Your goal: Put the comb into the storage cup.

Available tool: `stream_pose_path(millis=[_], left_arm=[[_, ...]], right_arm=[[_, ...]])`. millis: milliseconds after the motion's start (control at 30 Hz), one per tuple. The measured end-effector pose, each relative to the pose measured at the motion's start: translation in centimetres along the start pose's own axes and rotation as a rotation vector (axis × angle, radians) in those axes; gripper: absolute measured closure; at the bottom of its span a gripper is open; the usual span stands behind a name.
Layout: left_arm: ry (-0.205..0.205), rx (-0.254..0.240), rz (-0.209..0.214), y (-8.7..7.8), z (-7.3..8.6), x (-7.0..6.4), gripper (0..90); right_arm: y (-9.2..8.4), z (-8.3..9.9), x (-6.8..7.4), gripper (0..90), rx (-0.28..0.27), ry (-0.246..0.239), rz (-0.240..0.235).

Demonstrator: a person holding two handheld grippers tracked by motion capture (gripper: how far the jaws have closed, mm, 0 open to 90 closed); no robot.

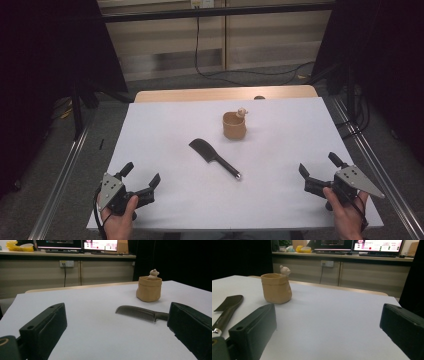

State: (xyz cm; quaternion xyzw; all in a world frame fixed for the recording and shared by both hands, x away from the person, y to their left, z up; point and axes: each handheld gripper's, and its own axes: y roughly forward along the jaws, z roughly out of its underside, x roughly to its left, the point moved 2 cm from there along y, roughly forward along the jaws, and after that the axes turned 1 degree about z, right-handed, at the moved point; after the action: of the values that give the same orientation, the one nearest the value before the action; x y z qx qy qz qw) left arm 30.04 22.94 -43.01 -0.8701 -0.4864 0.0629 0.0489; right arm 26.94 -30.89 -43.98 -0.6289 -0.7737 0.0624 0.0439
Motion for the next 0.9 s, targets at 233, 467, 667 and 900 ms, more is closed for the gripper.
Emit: stream_pose_path(millis=[233, 467, 667, 900], left_arm=[[-0.006, 0.003, -0.001, 0.1, 0.0, 0.0, 2.8], [0.000, 0.016, 0.000, 0.3, 0.1, 0.0, 2.8], [0.002, 0.021, 0.004, 0.3, 0.2, -0.2, 2.8], [0.001, 0.015, -0.008, 0.2, 0.3, -0.4, 2.8]], right_arm=[[0.3, 0.1, 0.1, 1.5, 0.005, -0.007, -0.042], [0.4, 0.1, 0.4, 0.0, 0.002, -0.014, -0.083], [0.7, 0.0, 1.1, 0.0, -0.002, -0.023, -0.100], [1.1, 0.0, 1.9, 0.0, 0.022, 0.004, -0.135]])
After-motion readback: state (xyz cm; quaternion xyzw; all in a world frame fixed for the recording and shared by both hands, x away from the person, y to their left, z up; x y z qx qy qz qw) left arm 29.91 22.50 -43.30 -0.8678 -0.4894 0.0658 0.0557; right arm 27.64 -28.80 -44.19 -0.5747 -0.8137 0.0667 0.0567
